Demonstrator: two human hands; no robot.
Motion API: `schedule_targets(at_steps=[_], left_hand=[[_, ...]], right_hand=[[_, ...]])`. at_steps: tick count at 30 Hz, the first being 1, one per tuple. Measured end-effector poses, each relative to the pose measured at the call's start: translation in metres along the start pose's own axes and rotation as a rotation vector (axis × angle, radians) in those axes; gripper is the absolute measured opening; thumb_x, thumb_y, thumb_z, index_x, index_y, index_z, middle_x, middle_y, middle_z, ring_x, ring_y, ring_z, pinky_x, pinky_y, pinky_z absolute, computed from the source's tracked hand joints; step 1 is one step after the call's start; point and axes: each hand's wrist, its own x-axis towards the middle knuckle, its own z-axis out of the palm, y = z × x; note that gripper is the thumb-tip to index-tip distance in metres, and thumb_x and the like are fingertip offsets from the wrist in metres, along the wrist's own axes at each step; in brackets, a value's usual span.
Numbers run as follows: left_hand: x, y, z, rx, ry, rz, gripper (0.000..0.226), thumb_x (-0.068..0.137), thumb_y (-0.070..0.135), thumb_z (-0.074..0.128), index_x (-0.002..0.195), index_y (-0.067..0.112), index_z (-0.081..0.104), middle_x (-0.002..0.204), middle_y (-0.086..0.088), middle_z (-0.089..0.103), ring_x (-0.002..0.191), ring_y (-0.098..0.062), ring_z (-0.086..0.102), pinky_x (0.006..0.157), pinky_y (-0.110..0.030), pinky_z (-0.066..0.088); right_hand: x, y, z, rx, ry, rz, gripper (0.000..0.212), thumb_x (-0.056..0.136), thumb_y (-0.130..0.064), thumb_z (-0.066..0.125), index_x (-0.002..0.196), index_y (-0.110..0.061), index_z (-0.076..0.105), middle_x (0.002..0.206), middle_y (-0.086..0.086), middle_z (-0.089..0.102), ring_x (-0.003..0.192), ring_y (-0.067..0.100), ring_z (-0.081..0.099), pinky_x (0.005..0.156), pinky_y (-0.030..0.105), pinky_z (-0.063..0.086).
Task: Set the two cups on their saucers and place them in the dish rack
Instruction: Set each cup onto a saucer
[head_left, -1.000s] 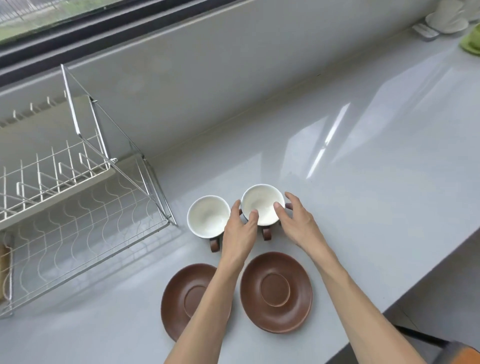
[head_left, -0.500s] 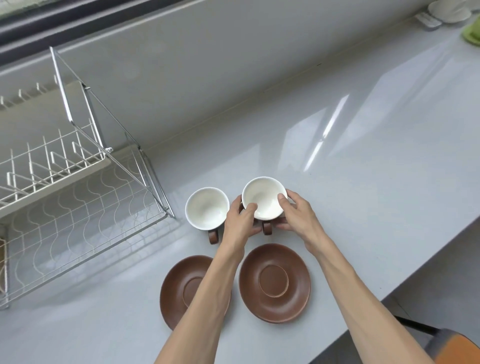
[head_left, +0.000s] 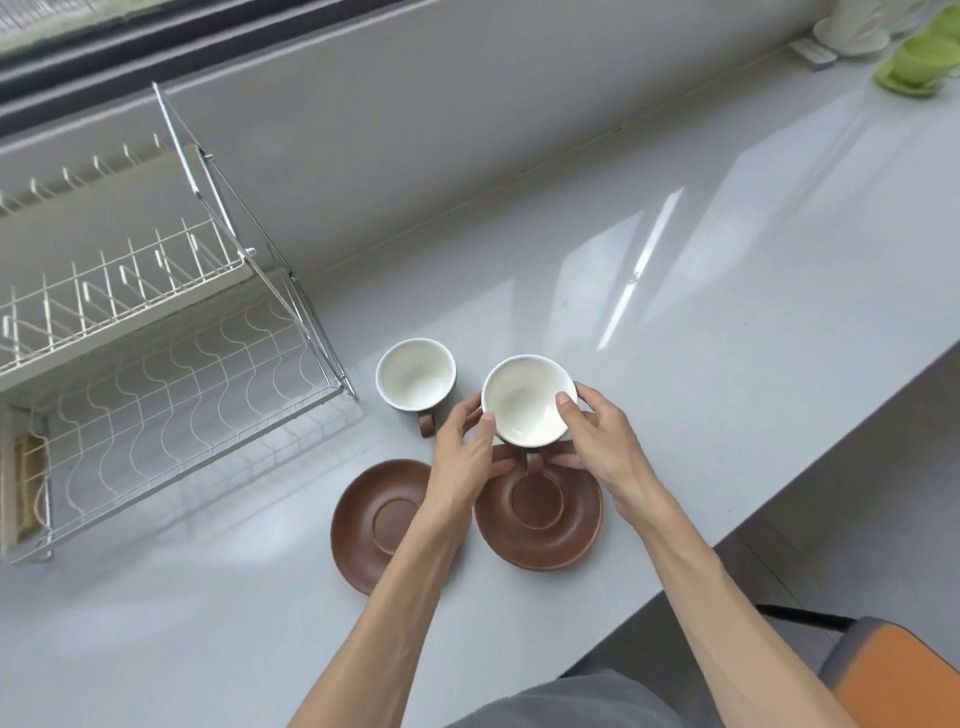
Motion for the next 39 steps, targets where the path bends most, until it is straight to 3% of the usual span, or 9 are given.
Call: schedule_targets(at_steps=[3,8,10,13,17,24,28,34,39], left_hand=[[-0.015,-0.017,-0.008,0.009,-0.015,0.006,0.039,0.104,0.023,0.052,0.141,0.014,0.05,0.135,-0.007,0.06,0.097,-0.03,0.076,0.072,-0.03,0.063],[-0.032,-0.039,-0.014,0.033,-0.032,-0.045,0.035,0.102,0.025,0.054,0.137,0.021,0.055,0.134,-0.008,0.063,0.095,-0.031,0.076,0.086,-0.049,0.061],[-0.037,-0.045,-0.015,0.039,-0.03,-0.049,0.034,0.102,0.025,0.054,0.136,0.022,0.056,0.134,-0.007,0.063,0.097,-0.03,0.076,0.084,-0.046,0.062],[-0.044,-0.051,-0.016,0.051,-0.037,-0.047,0.031,0.102,0.026,0.054,0.133,0.025,0.056,0.131,-0.002,0.063,0.096,-0.027,0.076,0.079,-0.038,0.063],[-0.05,-0.056,-0.017,0.042,-0.049,-0.068,0.029,0.103,0.024,0.053,0.132,0.027,0.054,0.128,-0.001,0.064,0.093,-0.025,0.077,0.077,-0.034,0.062],[-0.052,-0.065,-0.018,0.035,-0.046,-0.109,0.029,0.103,0.022,0.053,0.132,0.023,0.057,0.127,-0.005,0.064,0.094,-0.028,0.076,0.08,-0.037,0.063],[-0.052,-0.066,-0.017,0.048,-0.05,-0.107,0.034,0.103,0.024,0.053,0.136,0.02,0.054,0.128,-0.004,0.063,0.093,-0.027,0.077,0.082,-0.038,0.062],[-0.052,-0.064,-0.018,0.096,-0.048,-0.098,0.024,0.103,0.024,0.053,0.126,0.028,0.055,0.124,0.0,0.064,0.097,-0.031,0.075,0.079,-0.034,0.063],[-0.051,-0.061,-0.02,0.186,-0.061,-0.07,0.026,0.103,0.024,0.052,0.128,0.028,0.054,0.121,0.003,0.064,0.1,-0.024,0.073,0.081,-0.032,0.061]], right_hand=[[-0.021,0.013,0.0,-0.003,-0.002,-0.005,0.026,0.099,-0.035,0.054,0.125,-0.033,0.056,0.108,0.009,0.07,0.092,0.025,0.074,0.072,0.036,0.063],[-0.044,0.037,0.0,-0.025,0.016,-0.002,0.011,0.098,-0.037,0.054,0.098,-0.047,0.057,0.113,0.006,0.069,0.103,0.026,0.069,0.069,0.032,0.062],[-0.049,0.044,-0.001,-0.034,0.023,0.004,0.013,0.098,-0.038,0.053,0.094,-0.05,0.058,0.112,0.005,0.069,0.104,0.026,0.069,0.068,0.031,0.062],[-0.055,0.052,-0.003,-0.018,0.033,0.018,0.013,0.098,-0.037,0.053,0.106,-0.044,0.06,0.111,0.004,0.069,0.103,0.025,0.069,0.068,0.031,0.062],[-0.061,0.061,-0.003,-0.016,0.031,0.041,0.035,0.099,-0.036,0.053,0.133,-0.034,0.055,0.115,0.003,0.068,0.101,0.027,0.07,0.068,0.032,0.063],[-0.065,0.069,-0.004,-0.016,0.036,0.083,0.024,0.098,-0.037,0.053,0.122,-0.035,0.058,0.115,0.005,0.067,0.098,0.026,0.071,0.07,0.033,0.063],[-0.066,0.071,-0.005,-0.026,0.034,0.092,0.032,0.099,-0.037,0.053,0.13,-0.031,0.056,0.113,0.003,0.068,0.092,0.023,0.074,0.075,0.037,0.063],[-0.065,0.07,-0.008,-0.036,0.026,0.09,0.034,0.098,-0.036,0.055,0.132,-0.031,0.054,0.118,0.004,0.065,0.099,0.022,0.07,0.074,0.036,0.063],[-0.065,0.073,-0.009,-0.058,0.023,0.103,0.042,0.097,-0.036,0.057,0.138,-0.028,0.05,0.123,0.006,0.064,0.103,0.023,0.069,0.074,0.036,0.063]])
